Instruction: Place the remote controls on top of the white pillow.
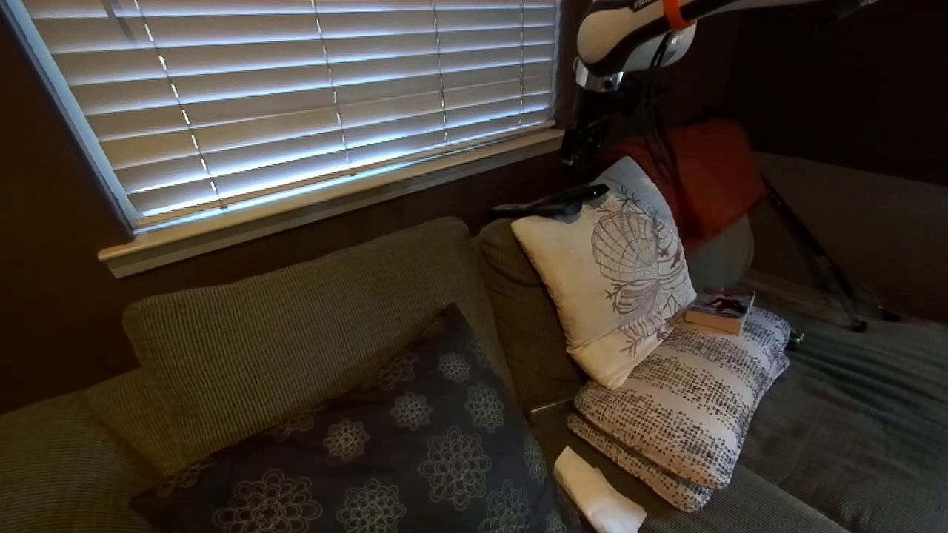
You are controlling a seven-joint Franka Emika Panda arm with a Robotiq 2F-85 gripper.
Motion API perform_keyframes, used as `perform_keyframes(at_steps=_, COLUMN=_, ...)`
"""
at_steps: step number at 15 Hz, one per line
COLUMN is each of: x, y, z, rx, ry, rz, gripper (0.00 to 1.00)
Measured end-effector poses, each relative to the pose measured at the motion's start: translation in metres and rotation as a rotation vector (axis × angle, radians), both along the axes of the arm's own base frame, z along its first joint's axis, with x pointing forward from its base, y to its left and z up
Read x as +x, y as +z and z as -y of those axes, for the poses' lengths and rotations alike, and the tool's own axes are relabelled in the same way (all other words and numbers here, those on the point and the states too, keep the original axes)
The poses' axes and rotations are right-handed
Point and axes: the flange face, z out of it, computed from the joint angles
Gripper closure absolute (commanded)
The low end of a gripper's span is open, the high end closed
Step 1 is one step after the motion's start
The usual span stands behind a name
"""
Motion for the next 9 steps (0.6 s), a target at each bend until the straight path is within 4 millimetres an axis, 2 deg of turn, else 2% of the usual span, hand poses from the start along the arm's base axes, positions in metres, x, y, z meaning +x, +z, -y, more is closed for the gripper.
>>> perform_keyframes(at_steps=4, x=-0.011, y=0.036, z=-0.003, rx=0.01, ry=0.019, rz=0.012, gripper=0.0)
perform_keyframes(at_steps=9, x=-0.041, y=0.072, z=-0.001, rx=0.033, ry=0.006, rz=0.0, gripper=0.0)
